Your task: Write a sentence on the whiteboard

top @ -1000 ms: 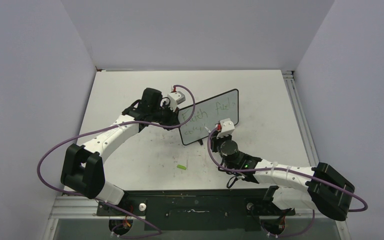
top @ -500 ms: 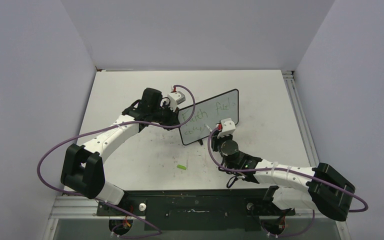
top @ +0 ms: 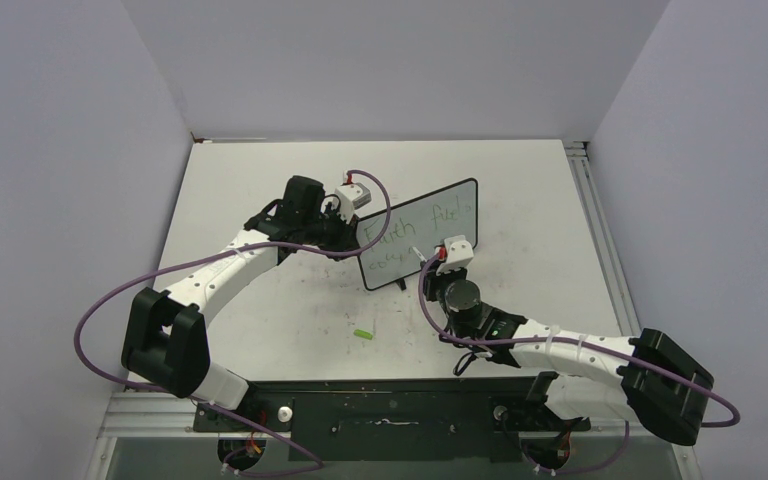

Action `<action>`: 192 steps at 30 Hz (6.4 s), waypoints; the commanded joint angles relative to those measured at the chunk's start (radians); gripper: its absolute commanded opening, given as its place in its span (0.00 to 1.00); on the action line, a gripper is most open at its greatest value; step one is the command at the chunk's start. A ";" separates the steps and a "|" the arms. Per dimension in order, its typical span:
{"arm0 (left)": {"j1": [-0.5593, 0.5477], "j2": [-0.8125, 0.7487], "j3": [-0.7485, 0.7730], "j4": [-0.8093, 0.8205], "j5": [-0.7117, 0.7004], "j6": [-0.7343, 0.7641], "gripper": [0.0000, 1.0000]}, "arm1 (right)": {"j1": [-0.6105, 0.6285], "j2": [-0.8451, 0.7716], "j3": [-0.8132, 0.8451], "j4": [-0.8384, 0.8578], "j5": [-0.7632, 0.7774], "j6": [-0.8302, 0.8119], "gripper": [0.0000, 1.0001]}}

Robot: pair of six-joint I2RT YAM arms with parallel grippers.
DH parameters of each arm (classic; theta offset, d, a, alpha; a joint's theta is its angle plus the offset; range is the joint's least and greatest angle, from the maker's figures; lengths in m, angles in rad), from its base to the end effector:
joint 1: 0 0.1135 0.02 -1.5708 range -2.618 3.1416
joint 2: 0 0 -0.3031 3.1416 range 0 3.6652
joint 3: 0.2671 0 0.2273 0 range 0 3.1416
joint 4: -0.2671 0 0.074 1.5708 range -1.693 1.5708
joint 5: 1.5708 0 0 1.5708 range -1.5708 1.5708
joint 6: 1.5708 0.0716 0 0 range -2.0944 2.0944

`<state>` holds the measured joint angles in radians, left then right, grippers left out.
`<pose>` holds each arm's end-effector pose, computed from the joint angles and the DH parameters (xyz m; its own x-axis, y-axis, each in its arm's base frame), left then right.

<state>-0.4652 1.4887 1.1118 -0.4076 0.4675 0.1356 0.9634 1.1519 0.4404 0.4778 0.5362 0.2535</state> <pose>0.2703 -0.1718 0.2932 -0.5329 0.4025 -0.7443 0.7646 0.6059 -0.2198 0.1635 0.1711 0.2613 -0.2338 0.0413 -0.9714 -0.3756 0.9177 0.1295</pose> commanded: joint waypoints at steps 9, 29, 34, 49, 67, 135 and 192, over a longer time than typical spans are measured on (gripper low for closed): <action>-0.004 -0.012 0.018 -0.029 -0.038 0.042 0.00 | 0.009 0.012 0.015 0.046 0.031 0.005 0.05; -0.004 -0.010 0.018 -0.028 -0.036 0.044 0.00 | 0.009 0.054 0.000 0.026 0.050 0.020 0.05; -0.004 -0.011 0.017 -0.028 -0.035 0.044 0.00 | 0.009 0.062 0.002 0.030 0.056 0.018 0.05; -0.004 -0.013 0.017 -0.029 -0.035 0.044 0.00 | 0.007 0.030 -0.010 0.055 0.117 0.001 0.05; -0.004 -0.012 0.016 -0.028 -0.036 0.044 0.00 | 0.035 -0.043 -0.027 0.049 -0.101 0.000 0.05; -0.004 -0.006 0.017 -0.027 -0.036 0.044 0.00 | -0.098 -0.071 -0.013 0.029 -0.096 -0.014 0.05; -0.004 -0.006 0.016 -0.029 -0.036 0.045 0.00 | -0.094 -0.008 -0.030 0.049 -0.050 -0.034 0.05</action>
<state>-0.4652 1.4887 1.1118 -0.4072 0.4675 0.1349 0.8711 1.1561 0.4183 0.4725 0.4347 0.2203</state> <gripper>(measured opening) 0.104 0.164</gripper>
